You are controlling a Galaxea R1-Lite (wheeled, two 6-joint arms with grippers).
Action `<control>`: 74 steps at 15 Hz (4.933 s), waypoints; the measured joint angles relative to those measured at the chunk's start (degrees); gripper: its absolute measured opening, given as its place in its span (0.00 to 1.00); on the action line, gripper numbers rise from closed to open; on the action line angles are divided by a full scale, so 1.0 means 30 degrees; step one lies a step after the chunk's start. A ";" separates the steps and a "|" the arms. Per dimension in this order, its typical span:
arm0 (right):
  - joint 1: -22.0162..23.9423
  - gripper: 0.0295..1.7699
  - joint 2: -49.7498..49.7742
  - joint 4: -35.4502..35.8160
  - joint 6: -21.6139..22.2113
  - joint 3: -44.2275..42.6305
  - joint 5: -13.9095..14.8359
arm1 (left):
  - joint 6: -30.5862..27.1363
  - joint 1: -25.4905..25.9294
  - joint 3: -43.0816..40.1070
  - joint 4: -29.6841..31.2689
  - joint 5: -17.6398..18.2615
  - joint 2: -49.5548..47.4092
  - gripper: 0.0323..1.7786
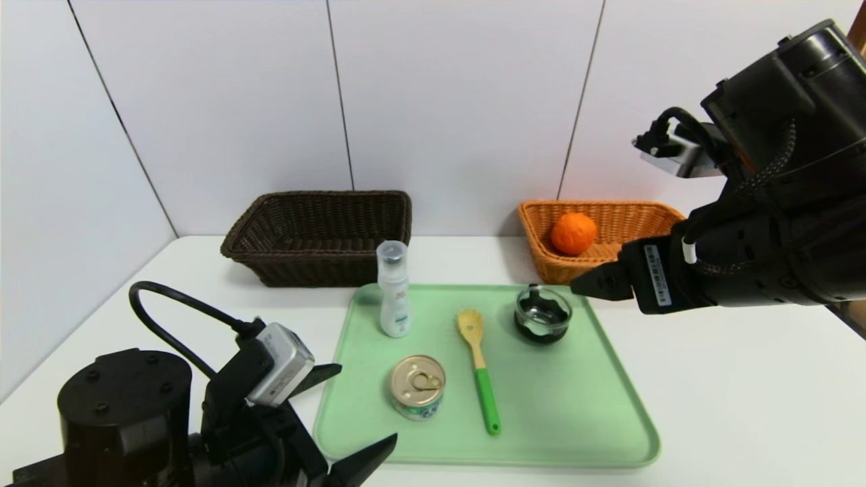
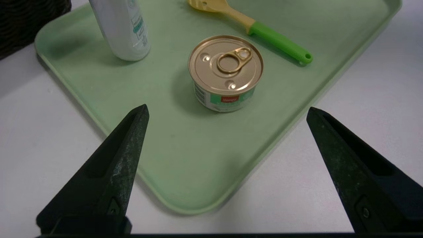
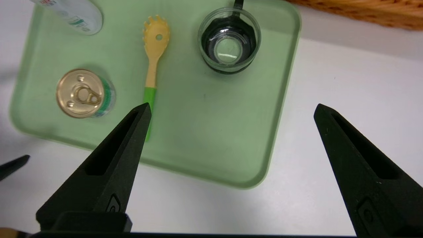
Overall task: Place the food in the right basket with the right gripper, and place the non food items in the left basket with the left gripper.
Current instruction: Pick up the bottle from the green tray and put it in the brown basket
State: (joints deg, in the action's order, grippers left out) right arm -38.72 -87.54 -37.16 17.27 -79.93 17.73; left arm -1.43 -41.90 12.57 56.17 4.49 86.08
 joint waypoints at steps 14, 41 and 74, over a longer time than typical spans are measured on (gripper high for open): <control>0.2820 0.96 0.1845 0.8822 -0.4035 0.6936 -0.2519 | 0.0053 -0.0037 0.0293 0.2609 0.0715 0.3198 0.95; 0.3426 0.96 0.1820 1.0134 -0.4068 0.8444 -0.2556 | -0.0073 -0.0126 0.1707 0.8854 0.0756 0.9582 0.95; 0.3426 0.97 0.1845 1.0139 -0.3978 0.9106 -0.2564 | 0.0914 -0.0045 0.7477 -0.1959 -0.6144 0.3361 0.95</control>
State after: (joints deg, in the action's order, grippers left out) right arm -28.44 -82.01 -6.74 5.34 -52.61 10.03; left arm 1.32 -42.03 35.00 50.30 -13.95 96.16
